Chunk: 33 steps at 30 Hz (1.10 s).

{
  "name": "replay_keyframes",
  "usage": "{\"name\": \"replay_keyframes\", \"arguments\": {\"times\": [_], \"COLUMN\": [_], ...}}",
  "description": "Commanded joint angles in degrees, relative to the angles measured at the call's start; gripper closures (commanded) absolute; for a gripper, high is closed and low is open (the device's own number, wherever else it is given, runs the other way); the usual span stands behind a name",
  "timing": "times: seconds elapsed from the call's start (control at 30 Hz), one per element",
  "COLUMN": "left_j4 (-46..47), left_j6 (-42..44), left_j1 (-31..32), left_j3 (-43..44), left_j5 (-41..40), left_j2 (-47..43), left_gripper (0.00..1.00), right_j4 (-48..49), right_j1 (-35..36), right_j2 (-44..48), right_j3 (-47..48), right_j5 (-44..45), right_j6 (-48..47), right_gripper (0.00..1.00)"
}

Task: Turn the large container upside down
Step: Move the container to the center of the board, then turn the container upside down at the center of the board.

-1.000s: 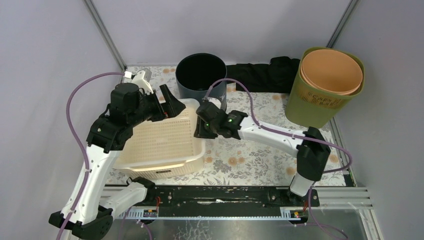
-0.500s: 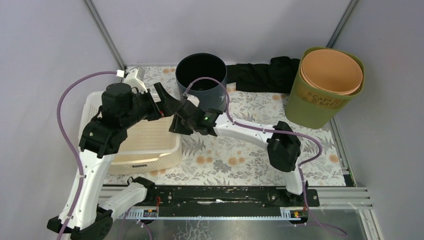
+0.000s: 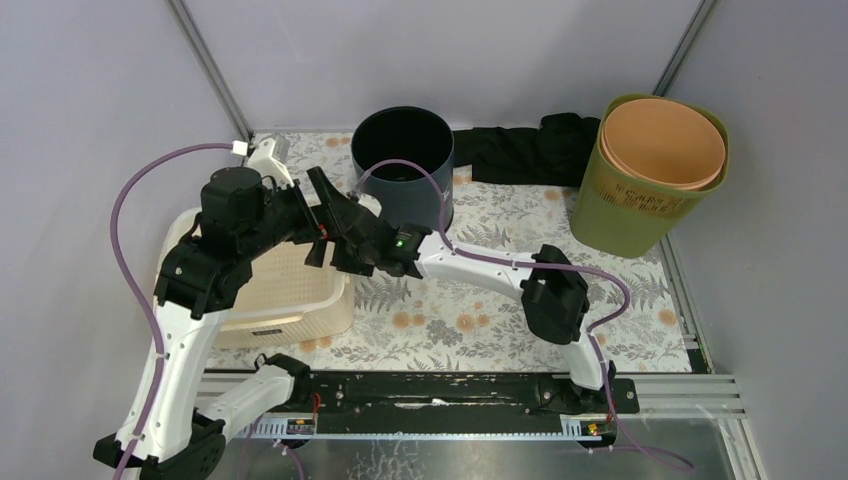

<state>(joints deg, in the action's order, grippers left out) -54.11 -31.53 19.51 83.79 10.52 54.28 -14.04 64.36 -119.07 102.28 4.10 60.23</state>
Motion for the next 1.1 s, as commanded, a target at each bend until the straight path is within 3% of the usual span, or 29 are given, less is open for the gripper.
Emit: {"name": "replay_keyframes", "arguments": {"times": [0.0, 0.3, 0.53, 0.8, 1.07], "left_j4": [-1.45, -4.95, -5.31, -5.17, -5.18], "left_j6": [1.35, 1.93, 1.73, 1.56, 1.55], "left_j1": [0.03, 0.01, 0.01, 0.00, -0.03], "left_j3": [3.40, 13.51, 16.54, 13.53, 10.69], "left_j5": [-1.02, -4.63, -9.53, -13.50, -13.30], "left_j2": [0.39, 3.67, 4.71, 2.56, 1.43], "left_gripper": [0.00, 0.00, 0.00, 0.00, 0.00], "right_j4": [-7.77, -18.21, -25.67, -25.80, -24.52], "right_j1": [0.41, 0.52, -0.59, -10.30, -12.16], "right_j2": [5.14, 15.79, 20.93, 14.76, 2.95], "right_j3": [-1.14, -0.97, 4.92, 18.74, 31.71], "right_j5": [5.50, 9.06, 17.98, 10.95, 4.86], "right_j6": [-4.86, -16.23, -28.46, -40.97, -54.47], "right_gripper": [0.07, 0.00, 0.00, 0.04, 0.08]}}
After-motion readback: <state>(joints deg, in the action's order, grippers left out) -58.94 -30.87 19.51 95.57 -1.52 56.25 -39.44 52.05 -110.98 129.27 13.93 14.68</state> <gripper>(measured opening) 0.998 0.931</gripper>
